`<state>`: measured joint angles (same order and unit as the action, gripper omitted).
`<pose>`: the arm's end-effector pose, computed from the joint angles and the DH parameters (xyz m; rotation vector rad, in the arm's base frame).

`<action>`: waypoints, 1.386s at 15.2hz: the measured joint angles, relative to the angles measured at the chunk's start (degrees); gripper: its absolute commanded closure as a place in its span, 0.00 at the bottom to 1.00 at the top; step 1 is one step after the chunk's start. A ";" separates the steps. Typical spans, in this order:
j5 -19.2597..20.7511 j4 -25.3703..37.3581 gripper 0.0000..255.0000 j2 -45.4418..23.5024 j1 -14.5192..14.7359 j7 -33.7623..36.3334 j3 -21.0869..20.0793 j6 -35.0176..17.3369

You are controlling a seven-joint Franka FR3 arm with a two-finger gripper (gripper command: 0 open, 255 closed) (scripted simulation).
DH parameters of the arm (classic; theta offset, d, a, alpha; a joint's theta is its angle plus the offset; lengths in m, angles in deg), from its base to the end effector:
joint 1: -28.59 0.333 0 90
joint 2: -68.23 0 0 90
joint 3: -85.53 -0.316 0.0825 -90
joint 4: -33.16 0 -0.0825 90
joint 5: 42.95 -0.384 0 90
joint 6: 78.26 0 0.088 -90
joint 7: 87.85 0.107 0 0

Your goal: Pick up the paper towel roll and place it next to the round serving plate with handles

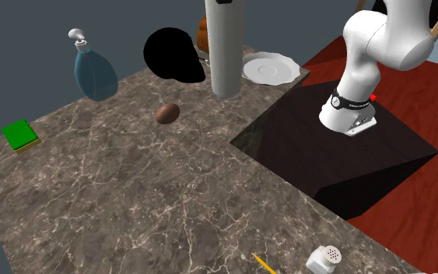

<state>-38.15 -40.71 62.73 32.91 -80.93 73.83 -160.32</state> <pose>0.5495 0.1397 0.6901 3.0799 0.2219 0.0932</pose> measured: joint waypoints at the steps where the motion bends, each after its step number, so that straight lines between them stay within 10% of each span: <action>1: -0.52 -2.73 1.00 2.07 -0.82 -1.20 0.56 -0.77; 21: -1.00 -31.16 1.00 28.05 -10.88 -26.43 16.42 -4.62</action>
<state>-39.15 -71.87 90.78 22.03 -107.36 90.25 -164.93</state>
